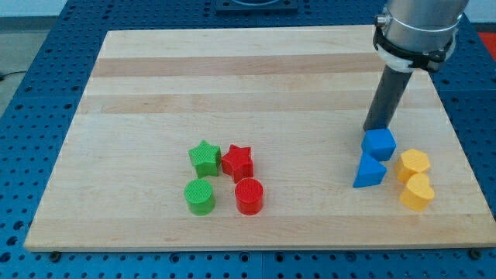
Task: Push the yellow heart and blue blocks towards the center of the board
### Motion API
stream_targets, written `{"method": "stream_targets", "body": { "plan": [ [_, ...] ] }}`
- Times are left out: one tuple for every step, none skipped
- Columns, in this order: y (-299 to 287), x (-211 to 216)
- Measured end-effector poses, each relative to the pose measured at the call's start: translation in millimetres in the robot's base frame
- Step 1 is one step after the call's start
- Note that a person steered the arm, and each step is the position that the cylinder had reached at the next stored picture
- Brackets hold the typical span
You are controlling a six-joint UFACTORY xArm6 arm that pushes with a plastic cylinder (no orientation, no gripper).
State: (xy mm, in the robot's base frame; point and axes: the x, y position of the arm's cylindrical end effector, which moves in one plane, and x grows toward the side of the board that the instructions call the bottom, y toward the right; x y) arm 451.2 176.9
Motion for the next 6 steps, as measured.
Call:
{"method": "stream_targets", "body": {
  "plan": [
    [47.2, -7.9],
    [90.8, 2.6],
    [89.7, 56.7],
    [92.3, 114.0],
    [28.4, 132.7],
    [-23.2, 104.4]
  ]
}}
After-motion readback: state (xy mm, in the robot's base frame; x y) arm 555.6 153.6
